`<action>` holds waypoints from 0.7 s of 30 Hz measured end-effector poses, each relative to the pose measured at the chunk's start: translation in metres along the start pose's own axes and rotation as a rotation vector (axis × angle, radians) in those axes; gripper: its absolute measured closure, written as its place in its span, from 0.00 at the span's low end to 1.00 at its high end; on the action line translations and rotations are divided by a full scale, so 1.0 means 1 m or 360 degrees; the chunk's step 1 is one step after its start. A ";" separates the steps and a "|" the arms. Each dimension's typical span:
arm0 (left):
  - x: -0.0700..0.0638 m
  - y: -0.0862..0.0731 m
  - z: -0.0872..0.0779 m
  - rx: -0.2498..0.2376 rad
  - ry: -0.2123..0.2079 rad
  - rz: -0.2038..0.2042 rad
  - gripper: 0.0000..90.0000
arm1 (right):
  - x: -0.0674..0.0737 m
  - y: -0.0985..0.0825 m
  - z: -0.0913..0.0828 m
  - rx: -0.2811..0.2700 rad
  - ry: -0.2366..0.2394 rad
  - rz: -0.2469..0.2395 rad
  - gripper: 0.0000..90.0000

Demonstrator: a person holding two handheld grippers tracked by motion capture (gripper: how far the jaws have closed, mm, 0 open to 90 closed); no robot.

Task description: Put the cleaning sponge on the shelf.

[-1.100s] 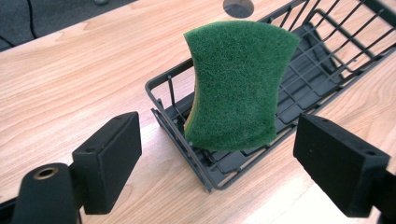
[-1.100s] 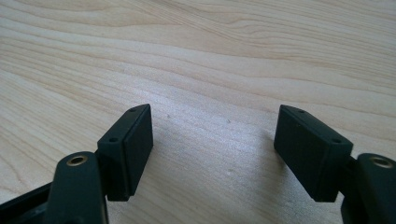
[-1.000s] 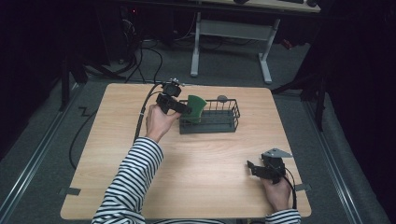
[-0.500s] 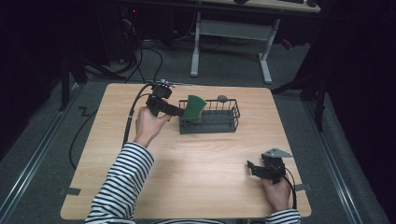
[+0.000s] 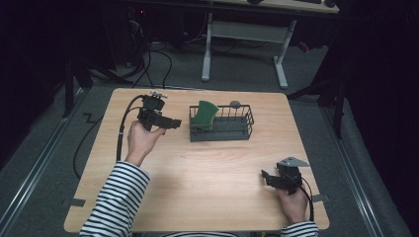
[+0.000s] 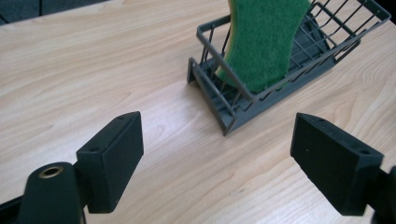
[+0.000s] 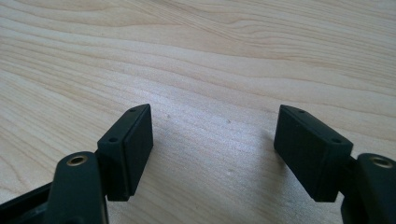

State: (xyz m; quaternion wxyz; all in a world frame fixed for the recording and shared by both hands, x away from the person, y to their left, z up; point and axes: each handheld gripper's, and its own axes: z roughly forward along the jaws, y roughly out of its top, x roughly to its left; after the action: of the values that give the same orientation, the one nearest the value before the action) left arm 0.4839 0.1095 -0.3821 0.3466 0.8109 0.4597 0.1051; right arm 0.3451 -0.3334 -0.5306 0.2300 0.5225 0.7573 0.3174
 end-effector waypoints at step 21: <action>0.016 -0.052 -0.029 -0.0028 0.0064 -0.0048 0.20 | 0.000 0.000 0.000 0.0000 0.0000 0.0001 0.31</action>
State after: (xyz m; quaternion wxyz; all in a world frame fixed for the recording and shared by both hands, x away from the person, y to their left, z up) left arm 0.4439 0.1538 -0.3972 0.3458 0.7985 0.4778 0.1202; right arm 0.3452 -0.3334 -0.5306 0.2299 0.5226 0.7571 0.3175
